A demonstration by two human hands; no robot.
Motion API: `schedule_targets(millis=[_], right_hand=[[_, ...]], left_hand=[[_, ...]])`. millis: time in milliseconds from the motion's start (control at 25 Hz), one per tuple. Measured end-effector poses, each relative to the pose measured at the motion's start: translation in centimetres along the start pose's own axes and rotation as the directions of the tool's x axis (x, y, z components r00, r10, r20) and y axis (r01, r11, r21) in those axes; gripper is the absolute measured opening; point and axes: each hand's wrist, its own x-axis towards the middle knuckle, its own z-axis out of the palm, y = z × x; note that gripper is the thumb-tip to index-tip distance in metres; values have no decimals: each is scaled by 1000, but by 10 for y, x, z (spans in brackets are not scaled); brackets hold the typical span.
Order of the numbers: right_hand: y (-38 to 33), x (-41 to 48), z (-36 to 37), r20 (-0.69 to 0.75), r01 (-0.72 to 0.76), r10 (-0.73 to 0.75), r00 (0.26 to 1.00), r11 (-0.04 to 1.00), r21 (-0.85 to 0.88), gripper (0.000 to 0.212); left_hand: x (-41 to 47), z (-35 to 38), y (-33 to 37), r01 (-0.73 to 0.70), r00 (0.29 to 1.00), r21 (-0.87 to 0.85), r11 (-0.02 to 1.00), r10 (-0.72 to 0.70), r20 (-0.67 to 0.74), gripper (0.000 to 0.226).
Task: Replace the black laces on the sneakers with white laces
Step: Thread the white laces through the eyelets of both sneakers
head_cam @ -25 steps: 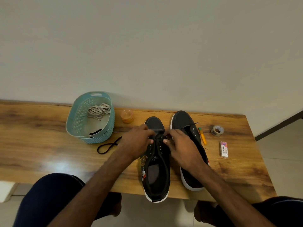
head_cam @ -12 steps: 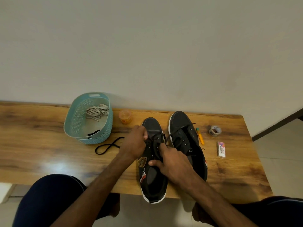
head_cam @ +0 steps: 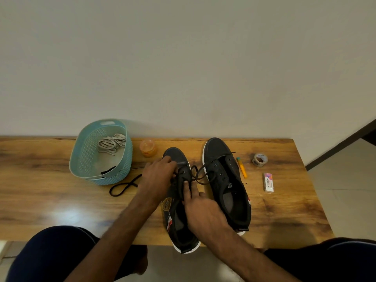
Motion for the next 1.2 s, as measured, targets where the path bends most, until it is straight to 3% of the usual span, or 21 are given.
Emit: schedule_targets(millis=[40, 120, 160, 200, 240, 280, 320, 400, 440, 520, 600, 760, 840, 960, 1040, 1120, 1200], right_hand=[[-1, -1, 1, 22, -12, 12, 1000, 1000, -1, 63], [-2, 0, 1, 29, -49, 50, 998, 999, -13, 63], [-3, 0, 1, 29, -69, 69, 997, 997, -31, 63], [-3, 1, 2, 30, -86, 88, 996, 995, -56, 63], [-3, 1, 3, 35, -99, 102, 994, 991, -91, 63], [-3, 2, 5, 36, -106, 112, 993, 986, -129, 63], [-2, 3, 7, 23, -107, 112, 993, 979, -171, 62], [2, 3, 6, -11, -102, 103, 995, 956, -274, 64], [7, 3, 4, -5, -110, 114, 994, 944, -312, 67], [18, 3, 2, 57, -164, 184, 981, 952, -257, 71], [24, 4, 4, 137, -221, 241, 961, 964, -148, 72], [23, 3, 13, 41, -225, 229, 973, 971, -78, 74], [26, 4, 17, -26, -233, 232, 972, 973, -5, 73], [33, 7, 16, -52, -269, 274, 960, 959, 87, 75], [36, 11, 17, -28, -283, 287, 958, 953, 106, 80], [37, 14, 18, 3, -279, 280, 960, 956, 86, 83], [38, 15, 18, 19, -271, 270, 963, 960, 71, 83]], left_hand=[[-1, 0, -1, 2, 999, 14, 1000, -2, -42, 18], [-3, 1, -6, 162, 977, -151, 975, -180, -115, 14], [0, 0, -11, 300, 930, -373, 878, -357, -92, 16], [5, -3, -18, 419, 850, -618, 665, -527, 9, 20], [7, -5, -24, 475, 781, -762, 440, -610, 134, 23], [6, -6, -29, 519, 749, -780, 349, -625, 219, 24], [7, -5, -30, 517, 782, -728, 450, -595, 187, 26], [1, -1, -18, 343, 939, -356, 869, -325, 112, 32], [-2, 3, -8, 215, 973, -213, 953, -191, 127, 30], [-3, 12, 7, 133, 983, -217, 967, -101, 152, 16], [-1, 12, 11, 186, 982, -372, 909, -159, 102, 7], [4, 9, 10, 206, 978, -490, 847, -188, 86, 21], [8, -4, -5, 295, 947, -547, 783, -317, 57, 26], [12, -27, -50, 446, 818, -522, 727, -568, -92, 31], [9, -31, -56, 435, 865, -375, 819, -495, -78, 25], [7, -20, -32, 238, 970, -281, 930, -243, 17, 25], [6, -8, -6, 47, 991, -143, 989, -28, 132, 35]])
